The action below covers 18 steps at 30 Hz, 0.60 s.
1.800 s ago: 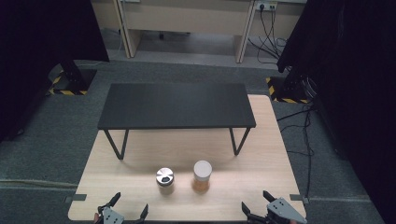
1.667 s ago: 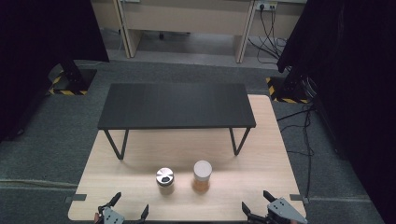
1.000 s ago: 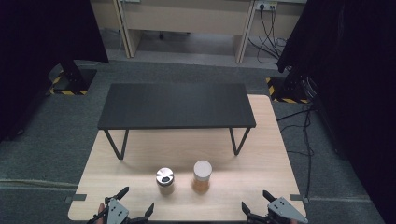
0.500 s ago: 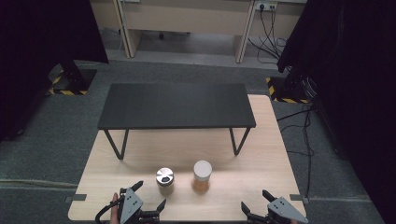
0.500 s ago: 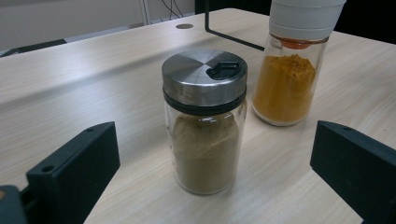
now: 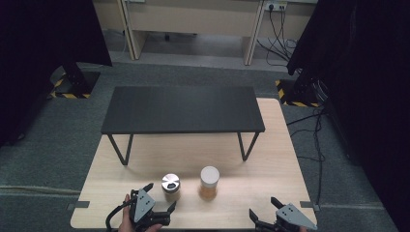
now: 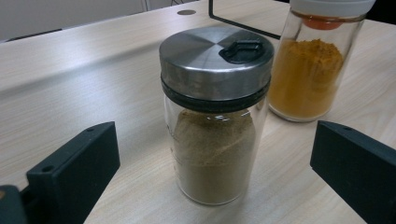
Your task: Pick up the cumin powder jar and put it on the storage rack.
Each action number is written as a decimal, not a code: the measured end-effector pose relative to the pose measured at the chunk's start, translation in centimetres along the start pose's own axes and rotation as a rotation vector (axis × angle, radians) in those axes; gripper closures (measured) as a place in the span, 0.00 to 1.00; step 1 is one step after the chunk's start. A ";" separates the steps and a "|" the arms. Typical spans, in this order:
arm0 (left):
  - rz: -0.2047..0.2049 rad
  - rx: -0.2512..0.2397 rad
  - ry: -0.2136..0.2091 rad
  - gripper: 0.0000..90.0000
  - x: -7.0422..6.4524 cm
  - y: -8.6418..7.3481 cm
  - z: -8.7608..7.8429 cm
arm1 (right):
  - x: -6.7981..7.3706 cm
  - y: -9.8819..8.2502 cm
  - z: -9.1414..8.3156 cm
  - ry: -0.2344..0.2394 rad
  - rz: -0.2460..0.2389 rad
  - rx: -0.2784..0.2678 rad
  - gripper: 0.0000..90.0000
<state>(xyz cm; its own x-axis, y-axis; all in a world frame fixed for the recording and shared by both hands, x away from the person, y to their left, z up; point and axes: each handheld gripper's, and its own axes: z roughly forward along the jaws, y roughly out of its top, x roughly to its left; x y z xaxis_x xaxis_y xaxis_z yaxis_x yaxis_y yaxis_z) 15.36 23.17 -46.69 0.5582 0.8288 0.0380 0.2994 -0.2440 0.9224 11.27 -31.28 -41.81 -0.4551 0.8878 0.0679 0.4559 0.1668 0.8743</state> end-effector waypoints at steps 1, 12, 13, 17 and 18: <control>0.004 0.001 0.003 0.00 0.0 0.0 0.1 | 0.0 0.0 0.0 0.001 0.001 0.000 0.12; 0.007 0.010 0.006 0.00 -0.1 0.1 1.4 | -0.1 -0.1 0.1 0.003 0.003 0.001 0.12; 0.007 0.012 0.005 0.01 -0.1 0.1 1.5 | -0.1 -0.1 0.1 0.003 0.002 0.000 0.12; 0.009 0.018 0.000 0.01 -0.2 0.1 1.7 | -0.1 -0.1 0.2 0.005 0.000 0.001 0.12; 0.011 0.022 0.000 0.01 -0.3 0.1 1.8 | -0.1 -0.1 0.3 0.006 0.001 0.002 0.12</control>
<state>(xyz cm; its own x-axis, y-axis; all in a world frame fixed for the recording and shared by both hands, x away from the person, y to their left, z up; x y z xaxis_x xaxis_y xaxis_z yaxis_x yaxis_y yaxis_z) 16.63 22.02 -47.33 0.5614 0.8261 0.0482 0.3103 -0.2642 0.9132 11.45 -31.27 -42.05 -0.4593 0.8854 0.0712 0.4576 0.1672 0.8733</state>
